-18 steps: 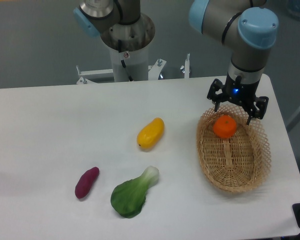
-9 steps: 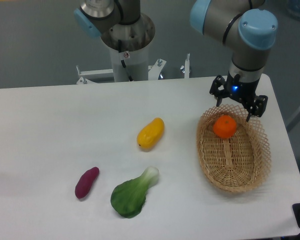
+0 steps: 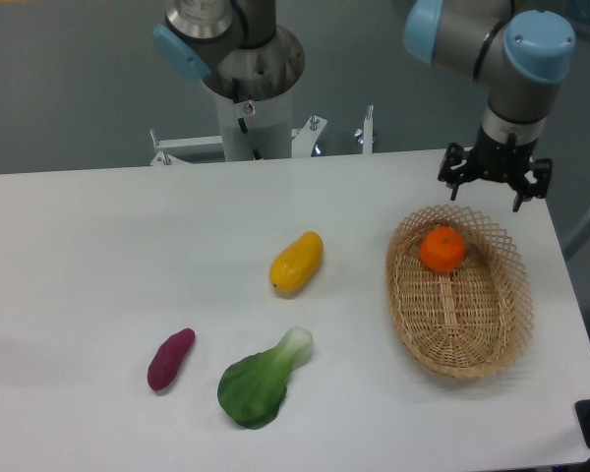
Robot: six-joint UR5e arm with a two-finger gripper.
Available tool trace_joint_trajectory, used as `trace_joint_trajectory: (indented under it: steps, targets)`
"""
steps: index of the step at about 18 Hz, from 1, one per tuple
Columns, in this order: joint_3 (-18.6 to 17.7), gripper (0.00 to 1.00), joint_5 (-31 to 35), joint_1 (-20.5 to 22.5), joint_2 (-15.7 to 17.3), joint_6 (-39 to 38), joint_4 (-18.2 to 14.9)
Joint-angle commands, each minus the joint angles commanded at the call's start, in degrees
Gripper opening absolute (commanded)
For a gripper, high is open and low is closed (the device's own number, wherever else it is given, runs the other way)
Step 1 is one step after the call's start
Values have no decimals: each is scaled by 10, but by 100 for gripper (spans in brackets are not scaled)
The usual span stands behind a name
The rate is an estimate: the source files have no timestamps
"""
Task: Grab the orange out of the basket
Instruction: 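Raise the open gripper slightly above the orange in the basket, then lower the open gripper around the orange in the wicker basket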
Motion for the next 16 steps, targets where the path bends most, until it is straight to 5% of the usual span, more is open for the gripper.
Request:
trace_joint_trajectory:
  steps: [4, 16]
  targets:
    - [-17, 100, -69, -2, -22, -54, 17]
    - [-43, 100, -69, -15, -48, -73, 48]
